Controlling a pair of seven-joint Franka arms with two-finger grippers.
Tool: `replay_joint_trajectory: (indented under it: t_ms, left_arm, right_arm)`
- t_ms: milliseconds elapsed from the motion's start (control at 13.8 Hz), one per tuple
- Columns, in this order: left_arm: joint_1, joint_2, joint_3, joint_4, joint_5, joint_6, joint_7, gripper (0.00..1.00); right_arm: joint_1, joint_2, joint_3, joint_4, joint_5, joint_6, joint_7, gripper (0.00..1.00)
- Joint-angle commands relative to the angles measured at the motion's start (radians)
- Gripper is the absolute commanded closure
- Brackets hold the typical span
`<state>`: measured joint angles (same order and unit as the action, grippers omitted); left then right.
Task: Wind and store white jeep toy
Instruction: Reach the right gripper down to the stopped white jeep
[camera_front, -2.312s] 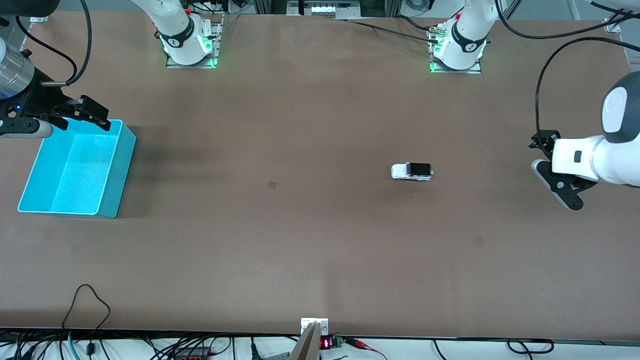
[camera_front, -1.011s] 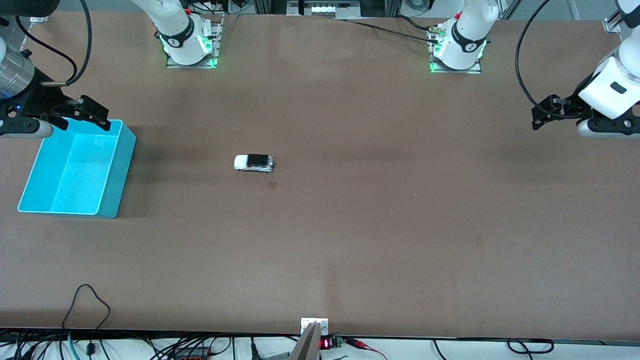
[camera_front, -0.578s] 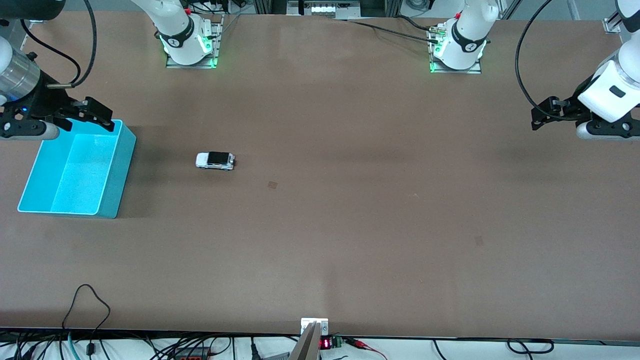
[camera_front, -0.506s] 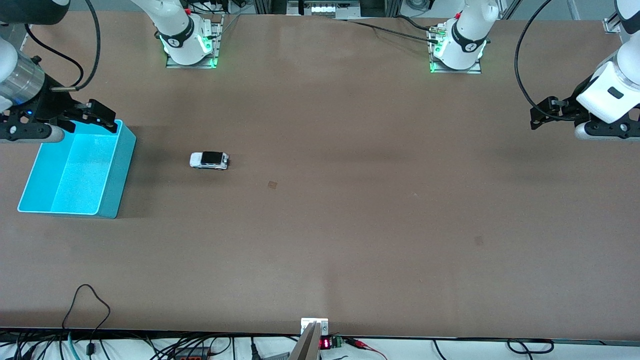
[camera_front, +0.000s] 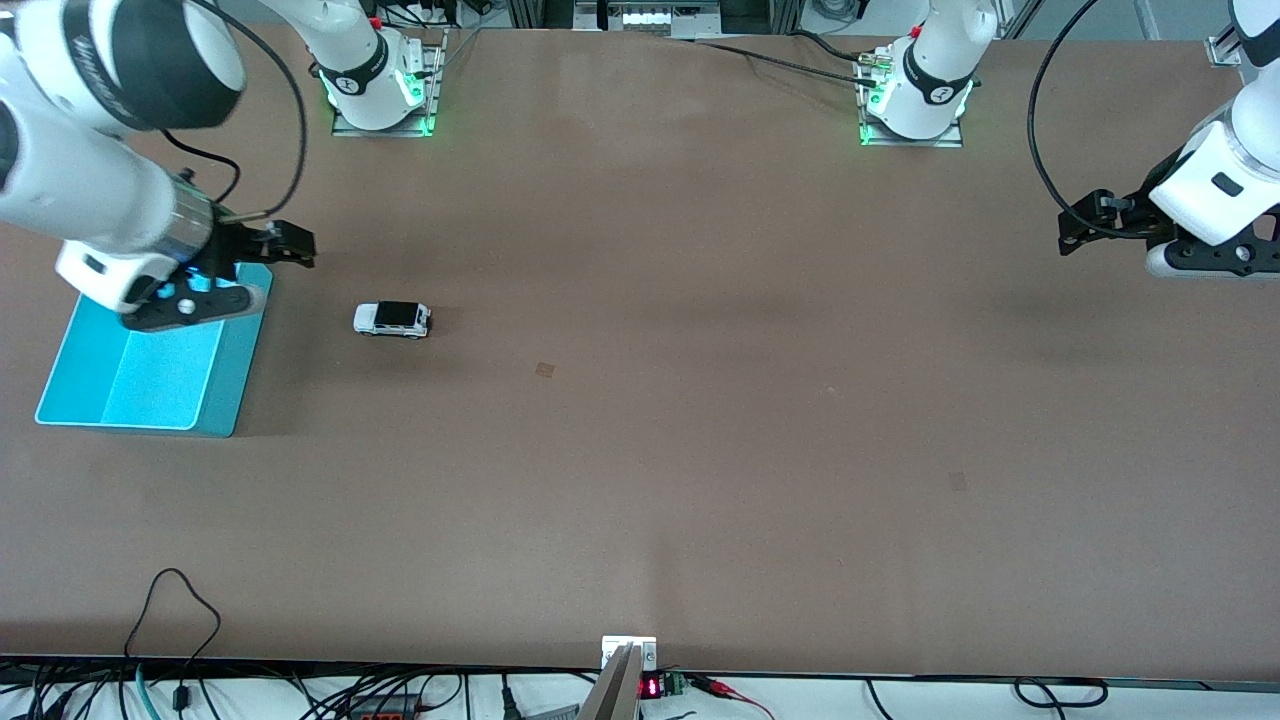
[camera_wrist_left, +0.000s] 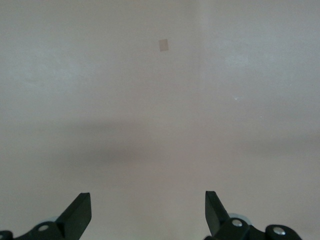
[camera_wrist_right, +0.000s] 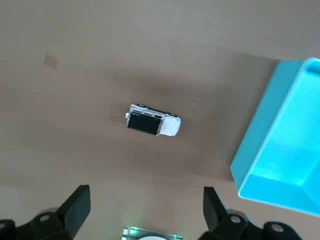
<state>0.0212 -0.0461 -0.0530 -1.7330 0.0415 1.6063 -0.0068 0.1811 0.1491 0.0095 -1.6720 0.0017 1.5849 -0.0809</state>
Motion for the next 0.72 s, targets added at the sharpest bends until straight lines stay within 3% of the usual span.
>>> replay_joint_trajectory:
  t_ms: [0, 433, 650]
  left_arm:
    - [-0.015, 0.021, -0.002, 0.027, -0.011, -0.049, 0.013, 0.00]
    - [-0.014, 0.028, -0.004, 0.030, -0.011, -0.052, 0.039, 0.00]
    - [-0.014, 0.023, -0.004, 0.030, -0.011, -0.057, 0.041, 0.00]
  right_arm:
    - [0.021, 0.017, -0.005, -0.056, 0.014, 0.078, -0.178, 0.00]
    - [0.017, 0.015, -0.006, -0.317, 0.015, 0.380, -0.705, 0.00]
    - [0.020, 0.015, -0.006, -0.388, 0.015, 0.473, -0.838, 0.00]
